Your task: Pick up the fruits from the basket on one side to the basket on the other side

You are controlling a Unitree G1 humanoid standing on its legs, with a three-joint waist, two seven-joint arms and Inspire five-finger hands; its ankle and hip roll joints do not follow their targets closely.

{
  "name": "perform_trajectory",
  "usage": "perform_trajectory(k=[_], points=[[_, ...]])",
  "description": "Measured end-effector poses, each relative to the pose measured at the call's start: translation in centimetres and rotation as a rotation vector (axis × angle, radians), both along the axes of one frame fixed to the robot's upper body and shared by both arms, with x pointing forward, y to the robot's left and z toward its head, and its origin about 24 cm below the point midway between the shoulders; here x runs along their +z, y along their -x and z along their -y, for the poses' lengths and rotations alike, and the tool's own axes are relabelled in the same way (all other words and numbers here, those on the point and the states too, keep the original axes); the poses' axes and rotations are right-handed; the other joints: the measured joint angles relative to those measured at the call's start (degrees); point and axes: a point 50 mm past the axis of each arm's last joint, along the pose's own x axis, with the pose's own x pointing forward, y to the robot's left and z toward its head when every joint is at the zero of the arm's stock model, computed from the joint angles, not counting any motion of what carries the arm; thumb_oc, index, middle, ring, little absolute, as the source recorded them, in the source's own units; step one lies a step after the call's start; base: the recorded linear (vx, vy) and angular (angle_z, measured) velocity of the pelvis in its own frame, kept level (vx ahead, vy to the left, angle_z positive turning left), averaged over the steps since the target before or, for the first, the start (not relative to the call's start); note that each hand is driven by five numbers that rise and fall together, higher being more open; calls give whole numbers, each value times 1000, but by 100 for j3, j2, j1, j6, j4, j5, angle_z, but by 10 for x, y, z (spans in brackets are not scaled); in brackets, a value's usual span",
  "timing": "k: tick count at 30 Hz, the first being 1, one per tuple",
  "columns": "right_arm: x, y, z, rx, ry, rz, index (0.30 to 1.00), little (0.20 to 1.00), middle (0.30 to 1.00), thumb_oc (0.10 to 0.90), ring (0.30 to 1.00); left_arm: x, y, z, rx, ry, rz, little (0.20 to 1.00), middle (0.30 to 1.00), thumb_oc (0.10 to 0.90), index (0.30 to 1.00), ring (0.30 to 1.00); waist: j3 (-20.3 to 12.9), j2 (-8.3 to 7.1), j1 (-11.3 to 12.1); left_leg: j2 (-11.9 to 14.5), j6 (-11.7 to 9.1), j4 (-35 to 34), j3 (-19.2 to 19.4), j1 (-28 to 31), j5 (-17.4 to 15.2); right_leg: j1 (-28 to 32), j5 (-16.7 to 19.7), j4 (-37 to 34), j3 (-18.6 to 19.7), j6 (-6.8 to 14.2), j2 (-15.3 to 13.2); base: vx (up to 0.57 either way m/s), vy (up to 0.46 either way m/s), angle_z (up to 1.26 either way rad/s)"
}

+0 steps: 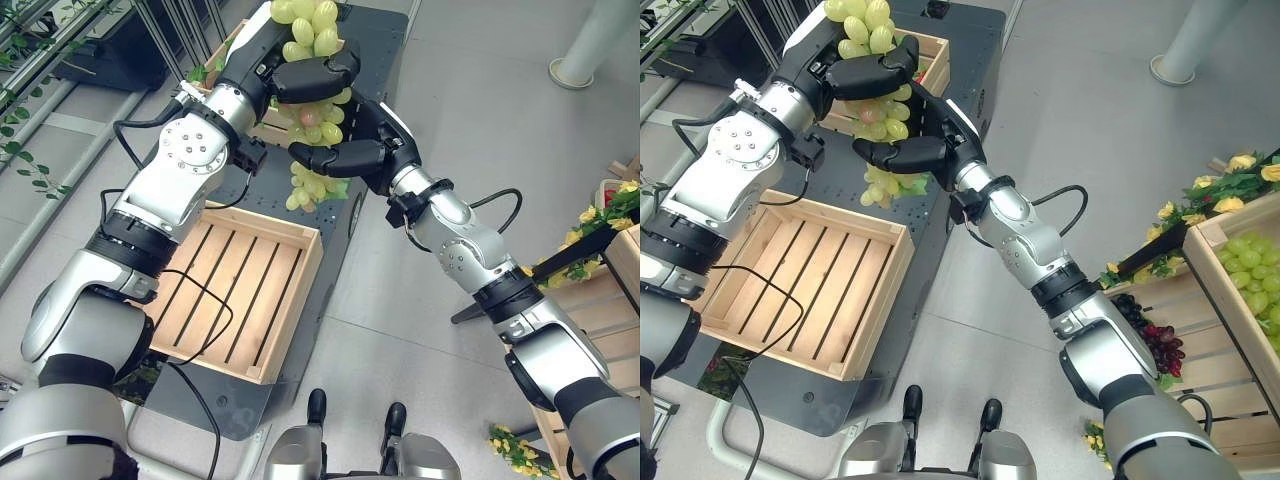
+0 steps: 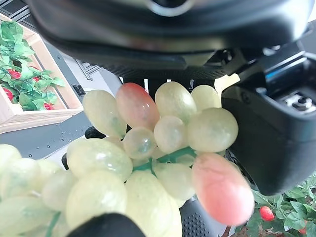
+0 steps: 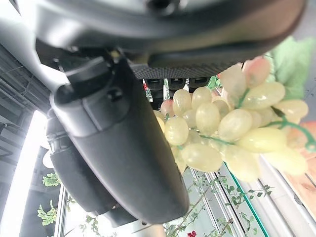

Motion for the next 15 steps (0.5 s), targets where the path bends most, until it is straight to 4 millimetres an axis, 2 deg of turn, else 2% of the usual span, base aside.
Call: perform_trajectory(k=[8, 14, 15], points=[[-3, -2, 1, -11, 2, -15, 900, 900, 900, 800, 900, -4, -1, 6, -30, -7, -31, 300, 300, 400, 300, 300, 0, 0, -2, 7, 0, 0, -1, 8, 1, 4, 0, 0, 5, 0, 6, 0, 0, 0], [-7, -7, 0, -13, 2, -53, 900, 900, 900, 800, 900, -4, -1, 19, -81, -55, -44, 300, 300, 400, 300, 300, 0, 0, 1, 4, 0, 0, 3, 22, 1, 16, 0, 0, 5, 0, 5, 0, 0, 0], [-7, -7, -1, -12, -6, -58, 851, 851, 851, 767, 851, -4, 0, 20, -85, -55, -42, 300, 300, 400, 300, 300, 0, 0, 2, 4, 0, 0, 4, 23, 1, 16, 0, 0, 5, 0, 5, 0, 0, 0]])
